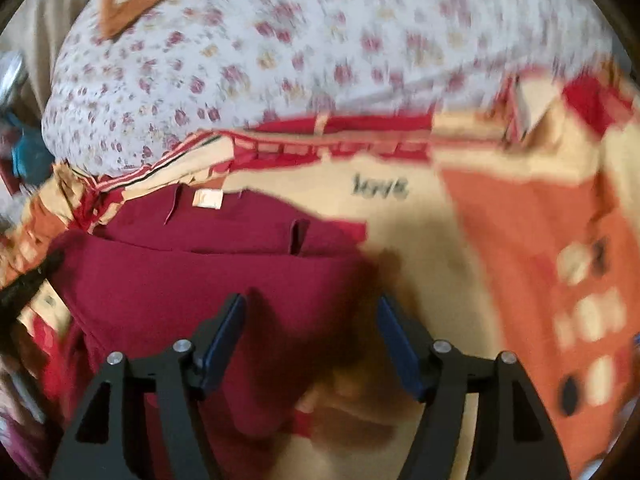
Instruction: Fold small clothes
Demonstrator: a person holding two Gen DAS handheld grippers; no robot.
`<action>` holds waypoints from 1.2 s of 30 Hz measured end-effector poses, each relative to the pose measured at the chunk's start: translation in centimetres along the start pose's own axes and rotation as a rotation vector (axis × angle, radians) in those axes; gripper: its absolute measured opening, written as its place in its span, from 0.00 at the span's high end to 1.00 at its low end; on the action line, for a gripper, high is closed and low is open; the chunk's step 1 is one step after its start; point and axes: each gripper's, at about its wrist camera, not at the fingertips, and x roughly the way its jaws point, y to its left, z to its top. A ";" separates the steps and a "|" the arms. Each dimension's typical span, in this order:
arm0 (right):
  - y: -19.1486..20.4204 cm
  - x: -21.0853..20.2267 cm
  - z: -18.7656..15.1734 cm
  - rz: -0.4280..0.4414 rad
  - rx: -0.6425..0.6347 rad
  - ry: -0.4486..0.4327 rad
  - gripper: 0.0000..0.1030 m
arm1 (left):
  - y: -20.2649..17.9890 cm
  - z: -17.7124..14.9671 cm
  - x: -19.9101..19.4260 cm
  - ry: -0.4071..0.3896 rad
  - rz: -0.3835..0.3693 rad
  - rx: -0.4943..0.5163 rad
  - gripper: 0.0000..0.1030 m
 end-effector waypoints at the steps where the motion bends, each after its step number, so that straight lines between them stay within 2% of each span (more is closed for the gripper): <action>1: -0.3 0.8 0.0 0.025 0.013 0.019 0.72 | -0.3 0.0 -0.1 -0.011 -0.004 0.008 1.00; 3: 0.1 0.7 -0.2 0.017 -0.009 -0.012 0.85 | -0.7 0.0 -0.9 -0.063 -0.024 0.015 1.00; 5: 1.0 -0.4 0.2 0.026 -0.051 -0.064 0.87 | -1.1 0.3 -2.0 -0.143 -0.051 0.028 1.00; 7: 1.7 -1.5 0.8 0.003 -0.082 -0.121 0.89 | -1.5 0.5 -1.9 -0.161 -0.028 0.053 1.00; 9: 1.7 -1.9 1.6 -0.041 -0.101 -0.169 0.89 | -1.4 0.3 -0.5 -0.108 0.021 0.067 1.00; 11: 1.0 -1.3 2.3 -0.036 -0.073 -0.166 0.89 | -1.0 -0.2 1.6 -0.027 0.079 0.051 1.00; 13: 0.2 0.1 2.5 -0.041 -0.056 -0.152 0.89 | -0.3 -0.6 3.2 0.041 0.097 0.009 1.00; 15: -0.2 1.7 2.7 -0.036 -0.045 -0.113 0.88 | 0.2 -0.8 3.8 0.066 0.099 -0.016 1.00; 17: -1.2 2.8 2.5 -0.019 -0.005 -0.076 0.84 | 0.5 -0.9 3.8 0.070 0.087 -0.034 1.00; 19: -1.7 2.4 2.2 -0.010 0.025 -0.079 0.69 | 0.6 -0.9 3.7 0.072 0.083 -0.043 1.00; 20: -1.8 1.8 2.1 -0.031 0.029 -0.083 0.56 | 0.6 -0.9 3.8 0.073 0.083 -0.046 1.00; 21: -1.7 1.0 1.9 -0.058 0.029 -0.087 0.53 | 0.7 -0.9 3.8 0.075 0.084 -0.050 1.00; 24: -0.6 -1.2 1.2 -0.037 -0.006 -0.104 0.53 | 0.6 -1.0 3.7 0.075 0.084 -0.051 1.00; 27: 1.8 -3.0 -0.5 0.005 -0.101 -0.108 0.53 | 0.7 -1.1 3.7 0.075 0.081 -0.059 1.00; 29: 3.0 -2.8 -1.8 0.009 -0.157 -0.064 0.53 | 0.8 -1.1 3.7 0.075 0.079 -0.063 1.00; 32: 3.9 -1.8 -4.3 -0.030 -0.217 0.022 0.53 | 0.9 -1.2 3.5 0.075 0.075 -0.075 1.00; 36: 2.8 -1.9 -6.8 0.009 -0.197 0.081 0.54 | 1.0 -1.2 3.4 0.076 0.074 -0.080 1.00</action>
